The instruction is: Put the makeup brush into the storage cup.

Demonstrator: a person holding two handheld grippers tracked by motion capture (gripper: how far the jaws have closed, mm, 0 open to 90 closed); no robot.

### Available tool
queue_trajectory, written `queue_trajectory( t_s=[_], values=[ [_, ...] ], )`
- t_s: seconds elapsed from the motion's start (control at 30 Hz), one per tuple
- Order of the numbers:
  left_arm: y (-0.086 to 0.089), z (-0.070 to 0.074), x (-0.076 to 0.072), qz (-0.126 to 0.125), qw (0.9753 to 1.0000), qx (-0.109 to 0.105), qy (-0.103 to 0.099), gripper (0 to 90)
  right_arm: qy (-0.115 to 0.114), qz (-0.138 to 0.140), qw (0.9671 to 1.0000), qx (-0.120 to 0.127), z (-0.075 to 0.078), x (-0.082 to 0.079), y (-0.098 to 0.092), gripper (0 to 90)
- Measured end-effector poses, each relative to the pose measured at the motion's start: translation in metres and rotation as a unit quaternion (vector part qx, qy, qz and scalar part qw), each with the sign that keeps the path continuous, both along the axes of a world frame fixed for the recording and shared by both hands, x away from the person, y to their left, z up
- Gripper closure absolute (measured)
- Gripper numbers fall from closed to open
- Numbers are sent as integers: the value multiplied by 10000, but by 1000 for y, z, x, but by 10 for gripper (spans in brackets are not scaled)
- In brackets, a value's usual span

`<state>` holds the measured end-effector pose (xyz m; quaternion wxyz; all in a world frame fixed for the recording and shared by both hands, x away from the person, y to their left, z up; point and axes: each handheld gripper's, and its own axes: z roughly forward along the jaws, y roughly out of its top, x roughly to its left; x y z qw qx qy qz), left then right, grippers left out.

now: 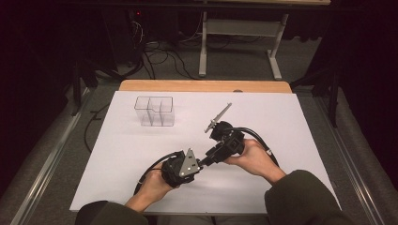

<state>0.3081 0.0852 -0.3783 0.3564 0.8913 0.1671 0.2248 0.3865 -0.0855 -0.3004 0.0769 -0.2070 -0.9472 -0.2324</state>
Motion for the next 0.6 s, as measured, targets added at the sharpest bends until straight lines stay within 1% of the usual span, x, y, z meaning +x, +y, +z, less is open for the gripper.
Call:
queue_trajectory(
  t_s=[0.1,0.23,0.3,0.37,0.43,0.5,0.57,0.6],
  values=[
    [3,1,1,7,10000,-35,29,741,-57,-91,9999,108,3,3,3,528],
    [6,2,4,54,9998,-91,141,741,-320,-189,9990,264,6,6,5,432],
    [7,2,5,78,9996,-117,227,741,-478,-275,9980,323,7,5,4,384],
    [8,1,6,89,9995,-113,267,741,-583,-349,9968,419,10,4,1,371],
    [8,1,7,83,9992,-197,342,741,-747,-392,9946,598,14,4,-5,357],
    [10,1,9,84,9989,-256,381,741,-850,-453,9928,716,17,2,-9,350],
    [12,1,11,177,9983,-307,469,741,-939,-527,9907,835,20,-1,-14,343],
    [13,1,11,199,9979,-345,515,741,-989,-519,9898,888,21,-1,-17,342]
  ],
)
